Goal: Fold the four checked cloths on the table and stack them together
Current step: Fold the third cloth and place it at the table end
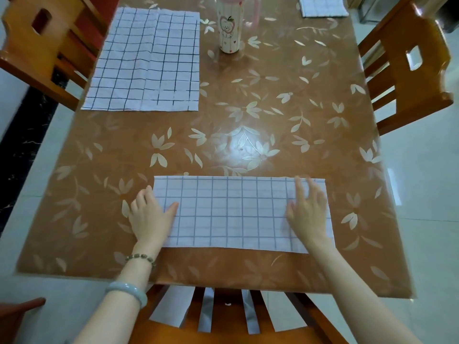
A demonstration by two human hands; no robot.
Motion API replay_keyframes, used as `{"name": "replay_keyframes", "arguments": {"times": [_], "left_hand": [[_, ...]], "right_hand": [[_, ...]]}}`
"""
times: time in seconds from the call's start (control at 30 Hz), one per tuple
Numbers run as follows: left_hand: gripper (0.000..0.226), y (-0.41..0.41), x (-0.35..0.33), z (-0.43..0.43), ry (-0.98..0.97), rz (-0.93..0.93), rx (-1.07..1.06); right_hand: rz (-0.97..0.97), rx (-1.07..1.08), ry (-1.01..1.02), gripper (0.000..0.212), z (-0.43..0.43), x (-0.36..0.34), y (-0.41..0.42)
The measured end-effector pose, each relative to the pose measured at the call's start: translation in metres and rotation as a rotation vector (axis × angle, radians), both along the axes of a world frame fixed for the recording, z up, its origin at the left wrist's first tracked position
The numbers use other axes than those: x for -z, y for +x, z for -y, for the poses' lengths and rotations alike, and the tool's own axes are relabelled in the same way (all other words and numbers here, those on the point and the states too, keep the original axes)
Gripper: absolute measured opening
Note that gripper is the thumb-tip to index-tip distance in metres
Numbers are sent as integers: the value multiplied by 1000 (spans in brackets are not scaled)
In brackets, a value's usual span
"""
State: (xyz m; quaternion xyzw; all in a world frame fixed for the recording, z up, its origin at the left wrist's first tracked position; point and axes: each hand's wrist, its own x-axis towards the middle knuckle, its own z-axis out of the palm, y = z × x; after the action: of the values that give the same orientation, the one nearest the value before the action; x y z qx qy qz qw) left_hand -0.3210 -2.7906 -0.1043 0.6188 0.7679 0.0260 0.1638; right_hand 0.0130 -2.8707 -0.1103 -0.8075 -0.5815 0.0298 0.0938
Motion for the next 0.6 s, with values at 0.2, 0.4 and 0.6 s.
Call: {"name": "replay_keyframes", "arguments": {"times": [0.2,0.4,0.6], "left_hand": [[65,11,-10,-6,-49,116,-191],[59,7,-15,-12,-168,298,-298],[18,-13,-30,-15,-336,653,-429]], "right_hand": [[-363,-310,-62,36,-13,-2,-74],[-429,-250,-177,43,-16,1,-70],[-497,-242,-321,62,-24,-5,-66]]}}
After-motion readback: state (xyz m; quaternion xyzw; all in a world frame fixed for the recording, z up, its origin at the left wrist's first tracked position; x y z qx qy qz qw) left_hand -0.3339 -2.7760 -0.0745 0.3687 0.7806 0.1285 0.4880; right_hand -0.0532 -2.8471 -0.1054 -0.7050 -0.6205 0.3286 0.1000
